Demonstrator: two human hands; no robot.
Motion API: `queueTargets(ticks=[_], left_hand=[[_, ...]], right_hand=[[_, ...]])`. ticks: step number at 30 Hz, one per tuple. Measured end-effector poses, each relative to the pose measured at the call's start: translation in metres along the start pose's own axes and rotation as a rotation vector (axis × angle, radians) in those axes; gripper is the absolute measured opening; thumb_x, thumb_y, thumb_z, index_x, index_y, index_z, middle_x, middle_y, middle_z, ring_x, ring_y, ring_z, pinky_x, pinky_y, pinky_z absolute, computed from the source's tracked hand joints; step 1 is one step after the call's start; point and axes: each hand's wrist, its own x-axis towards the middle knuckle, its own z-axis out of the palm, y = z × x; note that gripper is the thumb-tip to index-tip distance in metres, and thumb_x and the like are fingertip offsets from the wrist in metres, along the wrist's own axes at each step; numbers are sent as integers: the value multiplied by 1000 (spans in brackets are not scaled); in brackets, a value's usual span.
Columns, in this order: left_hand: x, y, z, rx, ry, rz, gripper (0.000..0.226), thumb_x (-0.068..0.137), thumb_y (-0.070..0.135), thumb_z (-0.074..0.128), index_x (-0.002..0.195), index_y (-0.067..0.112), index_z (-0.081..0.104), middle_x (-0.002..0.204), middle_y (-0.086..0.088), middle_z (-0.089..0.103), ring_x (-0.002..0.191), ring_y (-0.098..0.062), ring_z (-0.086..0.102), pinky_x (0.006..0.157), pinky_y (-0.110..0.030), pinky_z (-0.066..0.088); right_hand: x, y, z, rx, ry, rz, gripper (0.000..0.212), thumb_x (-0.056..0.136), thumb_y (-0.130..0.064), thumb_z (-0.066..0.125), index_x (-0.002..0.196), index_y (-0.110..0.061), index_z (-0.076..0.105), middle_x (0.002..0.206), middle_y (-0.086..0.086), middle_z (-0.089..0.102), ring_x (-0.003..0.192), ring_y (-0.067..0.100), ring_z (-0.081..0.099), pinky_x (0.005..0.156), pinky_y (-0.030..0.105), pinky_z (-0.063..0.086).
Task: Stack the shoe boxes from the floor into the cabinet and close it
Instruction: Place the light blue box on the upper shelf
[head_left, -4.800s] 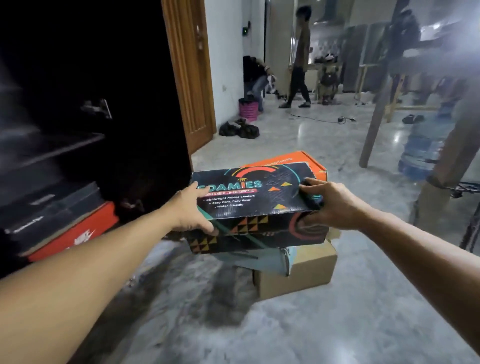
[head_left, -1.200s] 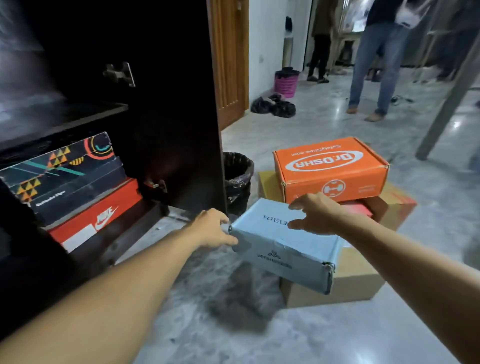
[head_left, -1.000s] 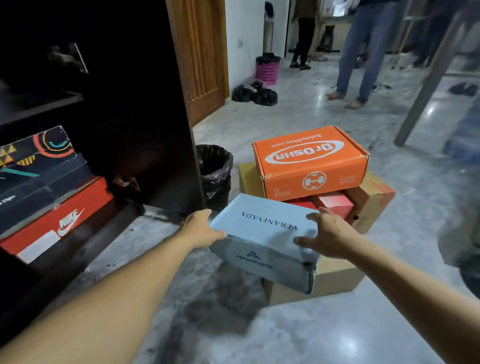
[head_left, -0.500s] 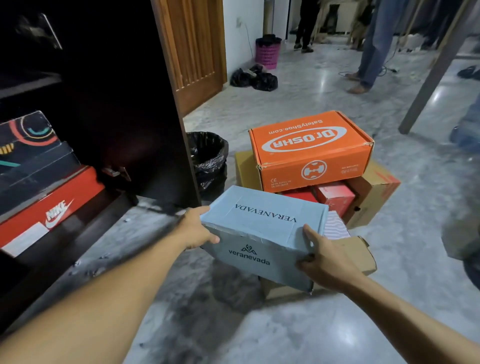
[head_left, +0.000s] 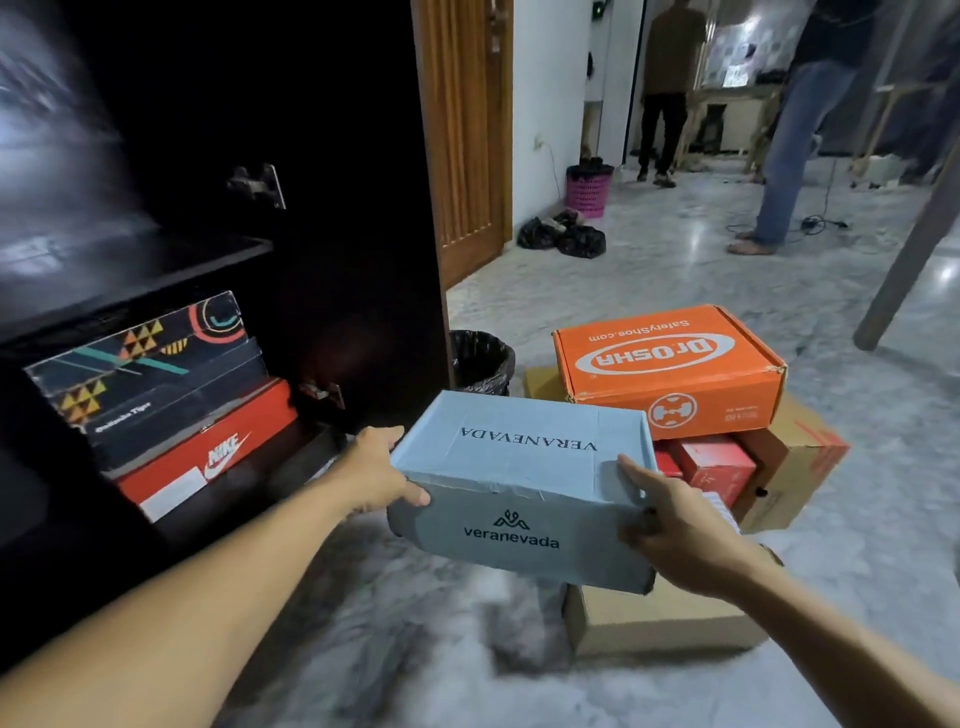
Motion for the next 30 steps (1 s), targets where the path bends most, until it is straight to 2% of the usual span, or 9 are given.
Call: queueTargets(ticks=[4, 6, 11, 15, 17, 20, 22, 26, 30], left_hand=[[-20, -11, -56, -45, 54, -43, 45, 56, 7, 88, 94, 20, 70, 92, 1, 67, 90, -17, 61, 69, -28, 51], [-32, -16, -84, -58, 102, -72, 45, 58, 4, 87, 97, 18, 69, 95, 2, 68, 93, -16, 62, 66, -25, 48], [-53, -42, -153, -116, 274, -110, 43, 53, -1, 88, 88, 15, 69, 91, -4, 72, 92, -24, 68, 77, -32, 55], [-65, -46, -213, -233, 437, -118, 62, 49, 0, 90, 104, 16, 65, 108, 2, 66, 93, -12, 62, 82, -23, 53], [-66, -43, -246, -258, 492, -97, 48, 59, -9, 84, 93, 17, 64, 97, 5, 62, 79, -5, 57, 68, -17, 46], [-57, -46, -296, -266, 577, -94, 63, 64, -13, 79, 121, 7, 62, 105, -3, 67, 76, -9, 59, 58, -17, 46], [-45, -55, -326, -259, 615, -122, 68, 65, -10, 80, 126, 10, 60, 107, -5, 68, 80, -12, 59, 56, -21, 47], [-5, -84, -380, -265, 635, -170, 55, 69, -8, 77, 117, 14, 64, 101, -2, 67, 90, -18, 59, 83, -36, 48], [47, -112, -418, -288, 697, -188, 53, 73, -11, 72, 118, 13, 62, 107, -5, 65, 93, -20, 59, 81, -34, 48]], right_hand=[[21, -39, -4, 114, -54, -133, 71, 83, 1, 62, 147, -15, 34, 123, -4, 54, 101, 16, 58, 89, 38, 55], [38, -61, -1, 137, -50, -219, 76, 80, -1, 63, 148, -18, 32, 126, 1, 59, 102, 20, 65, 89, 38, 55], [82, -129, 3, 144, -42, -379, 77, 78, -8, 65, 147, -22, 33, 119, 4, 65, 101, 20, 66, 91, 38, 54], [115, -194, 1, 157, -46, -471, 75, 81, -9, 66, 147, -26, 33, 96, -1, 65, 80, 12, 64, 83, 26, 51], [131, -229, -3, 162, -13, -523, 74, 82, -10, 66, 148, -24, 34, 93, -2, 61, 79, 13, 61, 78, 24, 48], [156, -280, -3, 212, 7, -561, 74, 84, -10, 66, 148, -22, 32, 102, 1, 60, 84, 15, 61, 78, 24, 48], [169, -310, -1, 261, -8, -584, 74, 85, -9, 65, 149, -20, 29, 101, 2, 61, 87, 15, 62, 82, 27, 53], [206, -365, 14, 275, 25, -618, 68, 85, -10, 64, 147, -18, 35, 101, 4, 63, 92, 20, 64, 88, 35, 54], [251, -413, 36, 232, 97, -605, 61, 84, -20, 63, 141, -23, 42, 108, 6, 62, 93, 23, 62, 80, 29, 52]])
